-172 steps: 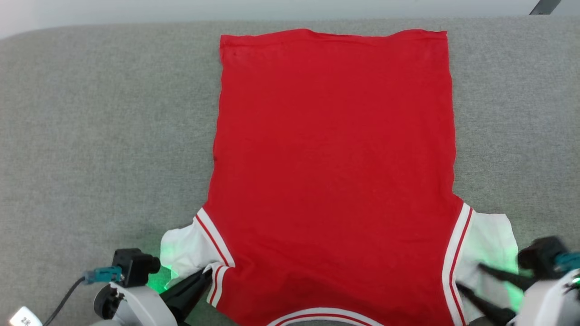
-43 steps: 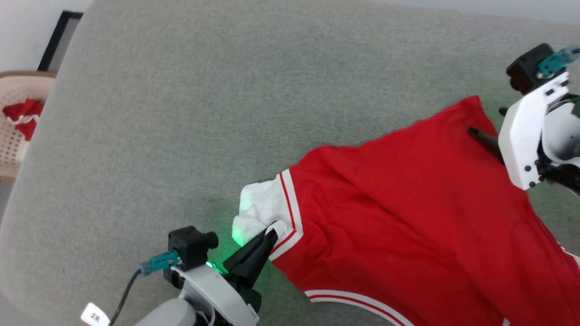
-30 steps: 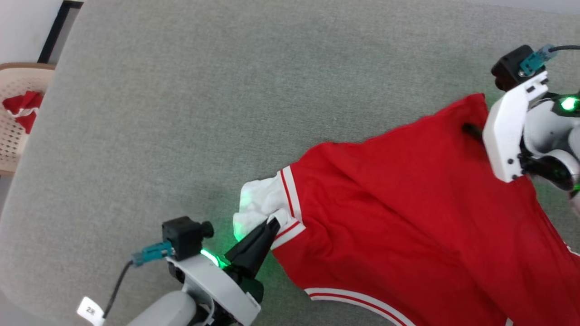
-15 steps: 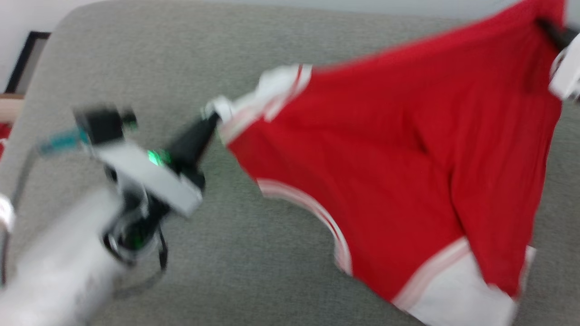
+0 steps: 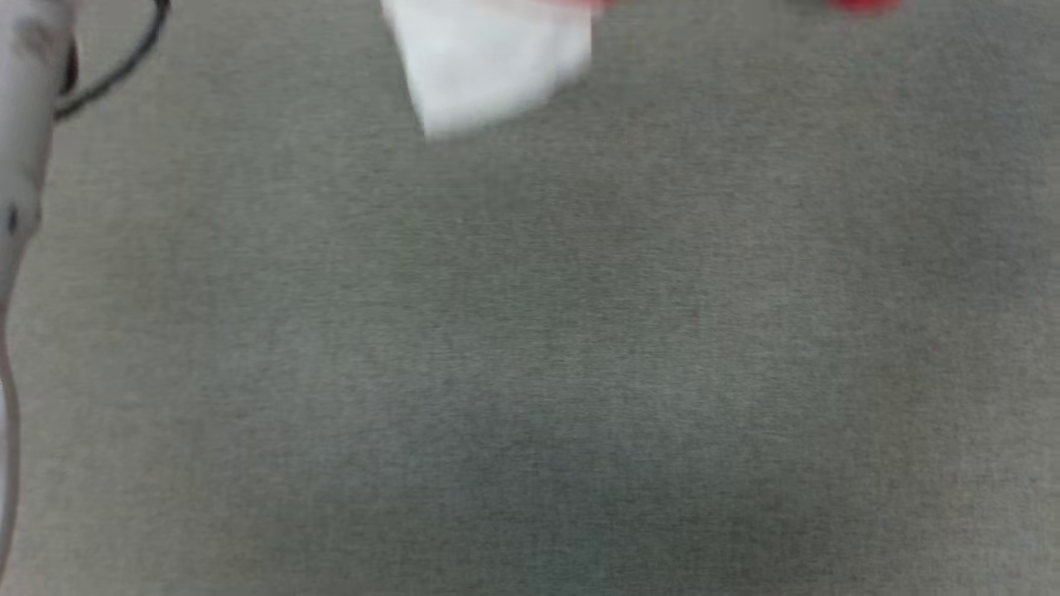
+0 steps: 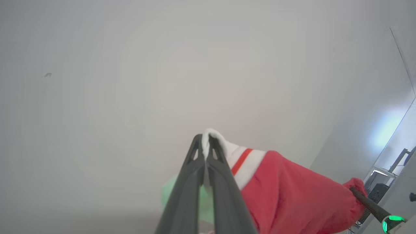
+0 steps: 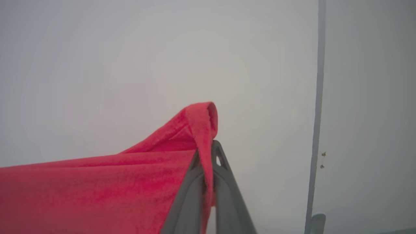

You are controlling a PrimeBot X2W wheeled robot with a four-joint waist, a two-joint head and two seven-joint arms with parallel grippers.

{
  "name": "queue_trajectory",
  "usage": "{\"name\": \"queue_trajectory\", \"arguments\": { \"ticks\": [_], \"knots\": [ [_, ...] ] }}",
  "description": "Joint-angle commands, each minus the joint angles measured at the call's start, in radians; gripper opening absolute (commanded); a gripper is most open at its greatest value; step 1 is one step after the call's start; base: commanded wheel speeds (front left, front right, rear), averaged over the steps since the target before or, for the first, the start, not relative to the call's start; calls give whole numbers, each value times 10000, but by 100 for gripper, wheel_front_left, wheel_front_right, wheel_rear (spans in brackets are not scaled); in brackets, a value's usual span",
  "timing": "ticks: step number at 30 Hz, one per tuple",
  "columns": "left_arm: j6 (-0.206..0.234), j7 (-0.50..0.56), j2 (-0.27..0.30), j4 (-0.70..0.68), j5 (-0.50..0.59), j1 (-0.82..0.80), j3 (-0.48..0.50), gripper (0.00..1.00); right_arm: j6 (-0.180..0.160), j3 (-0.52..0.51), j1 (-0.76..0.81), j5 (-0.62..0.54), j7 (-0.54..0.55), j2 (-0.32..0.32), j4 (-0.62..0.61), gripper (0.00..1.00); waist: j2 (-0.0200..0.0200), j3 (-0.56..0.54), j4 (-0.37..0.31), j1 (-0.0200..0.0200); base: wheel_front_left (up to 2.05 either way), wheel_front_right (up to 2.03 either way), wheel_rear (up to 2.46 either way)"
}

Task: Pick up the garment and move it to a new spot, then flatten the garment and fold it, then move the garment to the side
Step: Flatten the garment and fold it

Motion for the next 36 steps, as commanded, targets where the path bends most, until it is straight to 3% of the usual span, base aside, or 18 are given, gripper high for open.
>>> {"name": "queue_trajectory", "arguments": {
  "ticks": [1,5,10,16,23,28,36],
  "knots": [
    [85,-176,224,353,-23,-139,189,0,-99,-229,-68,-96,-200,-279,351,0,0,234,-316,0,0,0,0],
    [24,-232,-31,880,-115,-251,45,0,-99,-182,23,-362,-396,149,891,0,0,158,-385,0,0,0,0],
    [6,-8,-55,595,-515,1203,-495,0,-85,-108,1088,-22,-151,569,959,0,0,160,-399,0,0,0,0],
    [2,-279,529,-1188,-1156,3745,-1143,0,-67,503,3195,854,283,667,-532,0,0,235,-488,0,0,0,0],
    [-1,-1176,1479,-3837,-1655,6794,-1481,0,-64,1544,6378,2272,851,-244,-3421,0,0,-219,-506,0,0,0,0],
    [-2,-1351,1951,-5419,-1627,8959,-1157,0,-64,1686,8676,3132,1211,-1186,-5283,0,0,-734,-429,0,0,0,0],
    [-2,-1369,1731,-6915,-80,12249,79,0,-65,934,12000,3788,1584,-2156,-7468,0,0,-1562,-224,0,0,0,0]
  ]
}}
